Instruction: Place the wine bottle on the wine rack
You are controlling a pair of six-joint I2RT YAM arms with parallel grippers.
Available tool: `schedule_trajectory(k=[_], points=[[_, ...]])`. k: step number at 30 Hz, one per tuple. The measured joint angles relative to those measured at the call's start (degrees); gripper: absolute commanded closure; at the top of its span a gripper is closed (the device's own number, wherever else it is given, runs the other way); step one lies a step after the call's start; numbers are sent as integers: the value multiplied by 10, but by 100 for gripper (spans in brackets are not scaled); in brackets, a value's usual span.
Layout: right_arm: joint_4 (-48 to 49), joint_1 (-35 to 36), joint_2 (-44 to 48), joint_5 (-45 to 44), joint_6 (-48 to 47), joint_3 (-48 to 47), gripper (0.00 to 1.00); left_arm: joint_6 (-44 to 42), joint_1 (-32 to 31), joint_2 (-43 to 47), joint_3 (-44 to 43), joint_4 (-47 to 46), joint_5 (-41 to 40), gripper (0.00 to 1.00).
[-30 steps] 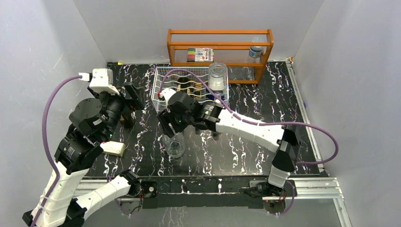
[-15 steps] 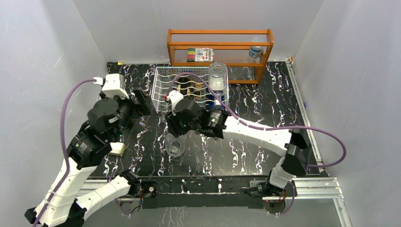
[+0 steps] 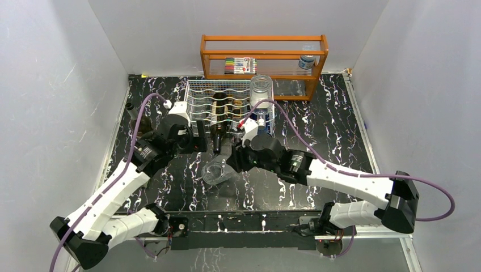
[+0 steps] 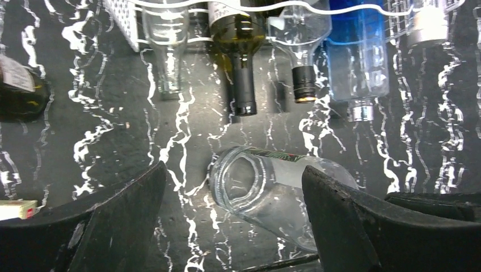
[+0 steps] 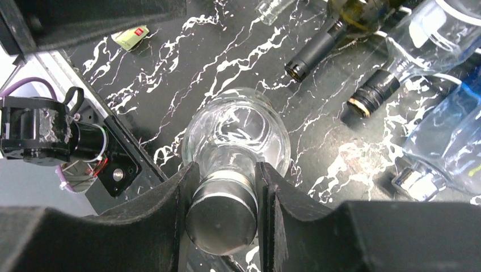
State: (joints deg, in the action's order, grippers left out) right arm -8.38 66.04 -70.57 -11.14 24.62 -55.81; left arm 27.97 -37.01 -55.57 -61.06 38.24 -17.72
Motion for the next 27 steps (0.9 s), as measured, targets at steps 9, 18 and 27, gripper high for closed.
schedule_trajectory(k=[9,18,27], points=[[-24,-9,55,9,30,47,91,7,184,-44,57,-59,217,8],[-68,-11,110,33,52,91,97,34,204,-57,138,-108,342,9],[-94,-12,120,57,52,98,100,50,204,-94,186,-169,419,9]])
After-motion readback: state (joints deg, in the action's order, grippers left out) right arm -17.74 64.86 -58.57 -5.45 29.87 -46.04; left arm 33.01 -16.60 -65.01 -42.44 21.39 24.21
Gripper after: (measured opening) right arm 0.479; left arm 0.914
